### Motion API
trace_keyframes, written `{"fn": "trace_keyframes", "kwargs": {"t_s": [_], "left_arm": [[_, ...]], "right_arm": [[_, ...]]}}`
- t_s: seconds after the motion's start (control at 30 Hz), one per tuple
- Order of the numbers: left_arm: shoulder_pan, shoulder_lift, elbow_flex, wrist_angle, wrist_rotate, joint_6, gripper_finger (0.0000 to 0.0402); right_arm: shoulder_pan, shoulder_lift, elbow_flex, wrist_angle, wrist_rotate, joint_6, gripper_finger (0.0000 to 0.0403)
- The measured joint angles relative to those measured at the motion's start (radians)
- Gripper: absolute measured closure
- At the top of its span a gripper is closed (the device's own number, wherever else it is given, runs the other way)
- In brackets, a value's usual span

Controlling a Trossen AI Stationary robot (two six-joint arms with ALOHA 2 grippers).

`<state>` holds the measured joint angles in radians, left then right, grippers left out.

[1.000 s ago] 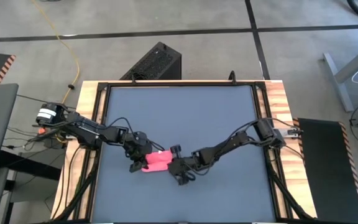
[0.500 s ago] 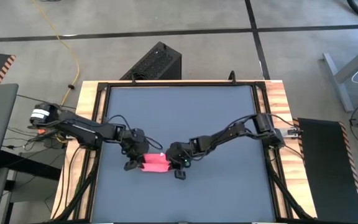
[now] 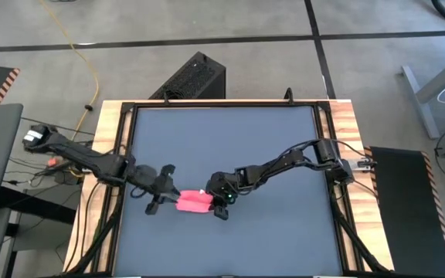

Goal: Roll towel
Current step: Roll the red towel

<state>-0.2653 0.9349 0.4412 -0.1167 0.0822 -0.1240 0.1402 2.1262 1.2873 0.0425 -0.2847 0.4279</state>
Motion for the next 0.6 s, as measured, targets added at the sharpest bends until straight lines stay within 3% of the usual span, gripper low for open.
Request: {"fn": "trace_keyframes", "kwargs": {"t_s": [0.13, 0.27, 0.6], "left_arm": [[-0.143, 0.064, 0.0, 0.104, -0.17, 0.1, 0.0285], [-0.206, 0.172, 0.0, 0.143, -0.282, 0.115, 0.0306], [-0.155, 0.346, 0.0, 0.131, -0.304, 0.077, 0.0383]], "right_arm": [[0.0, 0.0, 0.0, 0.004, 0.003, 0.039, 0.0365], [-0.005, 0.0, 0.0, 0.007, 0.003, 0.057, 0.0365], [-0.003, 0.0, -0.001, 0.012, 0.012, 0.104, 0.0365]]}}
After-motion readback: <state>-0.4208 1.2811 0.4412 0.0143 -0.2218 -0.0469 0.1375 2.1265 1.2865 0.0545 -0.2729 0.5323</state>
